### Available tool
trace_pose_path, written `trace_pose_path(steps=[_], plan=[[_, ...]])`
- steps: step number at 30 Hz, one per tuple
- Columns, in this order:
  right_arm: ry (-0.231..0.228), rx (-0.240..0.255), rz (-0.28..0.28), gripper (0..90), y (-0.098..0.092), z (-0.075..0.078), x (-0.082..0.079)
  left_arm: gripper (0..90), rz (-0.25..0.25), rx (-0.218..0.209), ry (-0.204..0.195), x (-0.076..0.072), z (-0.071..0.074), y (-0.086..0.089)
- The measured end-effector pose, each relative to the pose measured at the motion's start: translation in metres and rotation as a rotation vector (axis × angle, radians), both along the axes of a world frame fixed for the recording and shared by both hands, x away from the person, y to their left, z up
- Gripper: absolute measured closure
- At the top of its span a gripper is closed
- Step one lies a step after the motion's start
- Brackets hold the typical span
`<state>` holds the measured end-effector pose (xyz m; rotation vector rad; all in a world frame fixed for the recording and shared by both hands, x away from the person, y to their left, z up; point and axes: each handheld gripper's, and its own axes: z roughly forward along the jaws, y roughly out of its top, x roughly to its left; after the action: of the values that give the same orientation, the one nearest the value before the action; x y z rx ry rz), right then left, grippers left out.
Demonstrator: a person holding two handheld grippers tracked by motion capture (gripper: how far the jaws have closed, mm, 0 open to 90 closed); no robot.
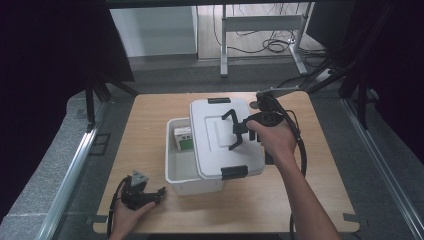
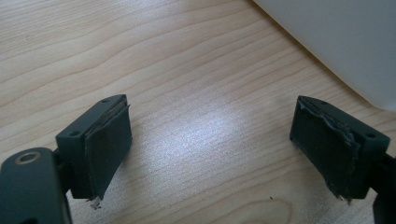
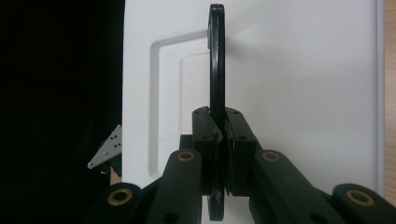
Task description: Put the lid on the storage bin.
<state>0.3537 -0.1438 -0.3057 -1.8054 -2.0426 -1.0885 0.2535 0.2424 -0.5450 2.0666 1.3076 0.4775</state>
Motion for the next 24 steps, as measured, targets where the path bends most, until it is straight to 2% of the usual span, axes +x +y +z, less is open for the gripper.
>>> trace_pose_path(steps=[12,24], plan=[[0.006,-0.022,0.024,85.1,0.035,0.004,0.001,12.6,-0.006,0.000,0.001,0.000,0.000,0.000],[0.031,-0.045,0.020,85.1,0.065,-0.004,0.002,12.6,-0.009,0.001,0.001,0.000,0.000,0.000]])
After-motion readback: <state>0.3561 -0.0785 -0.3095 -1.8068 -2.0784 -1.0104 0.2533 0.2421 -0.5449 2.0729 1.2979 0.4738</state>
